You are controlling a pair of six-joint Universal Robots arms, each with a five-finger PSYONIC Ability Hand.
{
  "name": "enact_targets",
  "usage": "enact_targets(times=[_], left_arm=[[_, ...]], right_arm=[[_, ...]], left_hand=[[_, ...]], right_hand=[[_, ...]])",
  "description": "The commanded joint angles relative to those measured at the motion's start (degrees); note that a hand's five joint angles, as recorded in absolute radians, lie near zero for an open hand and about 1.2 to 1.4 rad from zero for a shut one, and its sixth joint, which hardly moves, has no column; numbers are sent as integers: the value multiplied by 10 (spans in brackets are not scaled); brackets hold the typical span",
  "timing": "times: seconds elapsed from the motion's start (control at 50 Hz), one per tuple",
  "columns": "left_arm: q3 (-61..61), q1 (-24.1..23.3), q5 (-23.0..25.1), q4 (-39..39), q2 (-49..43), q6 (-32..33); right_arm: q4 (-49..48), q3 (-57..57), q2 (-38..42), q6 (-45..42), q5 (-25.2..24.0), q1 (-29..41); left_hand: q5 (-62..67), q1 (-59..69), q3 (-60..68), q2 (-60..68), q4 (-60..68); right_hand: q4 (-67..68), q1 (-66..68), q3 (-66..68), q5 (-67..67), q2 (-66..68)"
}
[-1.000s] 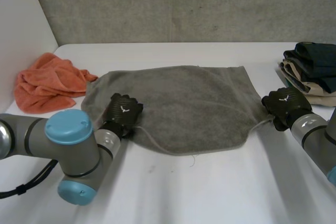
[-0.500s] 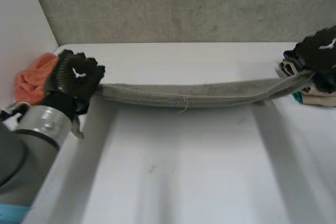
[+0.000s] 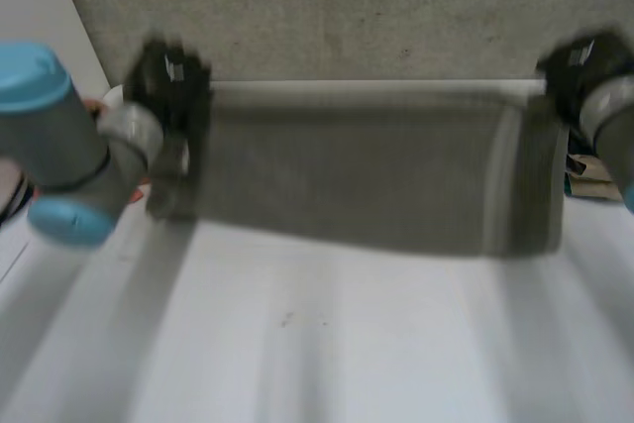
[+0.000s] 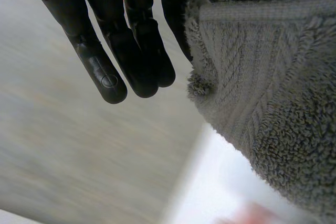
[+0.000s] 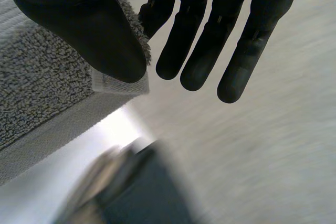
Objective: Fold the laundry.
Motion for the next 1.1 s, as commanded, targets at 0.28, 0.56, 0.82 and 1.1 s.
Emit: enact_targets(times=[0.28,0.56,0.82,1.1], left_arm=[[104,-1,5,114,14,-137],[-176,12,21,126,-2,-90],[-237,39,47,150,-119,15],[-322,88,43,207,-34,11]], right_arm=[[-238,-1,-34,78,-14,10],[-110,148,51,72,-64,5],[-107,220,85,72,-66,1],[-107,259,45,72,-71,-1]], left_hand=[[150,150,116,113,111],[150,150,116,113,111],[-177,-178,-211,-214,-216],[-245,-245,-279,-282,-284]], right_hand=[[114,153,117,117,122],[114,153,117,117,122],[114,153,117,117,122],[114,153,117,117,122]])
